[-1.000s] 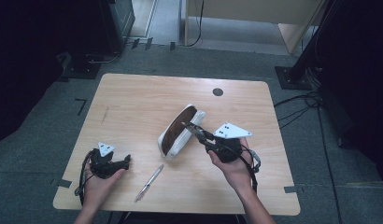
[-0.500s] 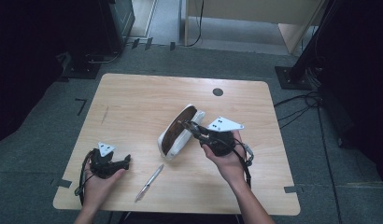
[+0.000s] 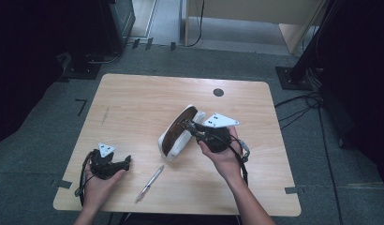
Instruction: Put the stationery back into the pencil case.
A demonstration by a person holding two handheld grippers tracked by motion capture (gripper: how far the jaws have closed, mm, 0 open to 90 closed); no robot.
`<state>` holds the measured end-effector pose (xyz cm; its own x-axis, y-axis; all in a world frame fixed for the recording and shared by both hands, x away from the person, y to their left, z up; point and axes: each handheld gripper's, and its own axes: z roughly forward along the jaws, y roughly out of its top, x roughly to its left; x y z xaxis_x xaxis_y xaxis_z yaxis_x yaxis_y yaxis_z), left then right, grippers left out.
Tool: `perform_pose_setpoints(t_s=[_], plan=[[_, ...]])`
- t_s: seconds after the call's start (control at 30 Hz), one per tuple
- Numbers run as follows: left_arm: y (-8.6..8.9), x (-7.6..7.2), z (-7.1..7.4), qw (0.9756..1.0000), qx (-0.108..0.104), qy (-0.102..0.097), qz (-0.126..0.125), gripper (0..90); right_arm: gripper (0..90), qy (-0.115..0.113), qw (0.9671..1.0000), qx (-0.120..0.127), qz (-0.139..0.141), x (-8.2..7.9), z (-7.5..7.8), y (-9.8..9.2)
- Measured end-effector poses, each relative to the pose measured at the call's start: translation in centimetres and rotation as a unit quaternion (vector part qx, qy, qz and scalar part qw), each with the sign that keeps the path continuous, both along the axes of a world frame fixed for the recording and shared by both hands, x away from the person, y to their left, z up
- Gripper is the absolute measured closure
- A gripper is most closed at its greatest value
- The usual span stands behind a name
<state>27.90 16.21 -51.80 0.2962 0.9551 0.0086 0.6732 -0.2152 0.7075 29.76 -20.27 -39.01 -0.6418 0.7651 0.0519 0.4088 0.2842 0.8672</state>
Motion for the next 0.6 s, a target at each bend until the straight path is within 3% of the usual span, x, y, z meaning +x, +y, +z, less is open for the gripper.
perform_pose_setpoints(t_s=[0.6], plan=[[0.0, 0.0, 0.0, 1.0, 0.001, 0.0, -0.002, 13.5, 73.3, -0.003, 1.0, -0.001, -0.005, 1.9, 0.1, 1.3]])
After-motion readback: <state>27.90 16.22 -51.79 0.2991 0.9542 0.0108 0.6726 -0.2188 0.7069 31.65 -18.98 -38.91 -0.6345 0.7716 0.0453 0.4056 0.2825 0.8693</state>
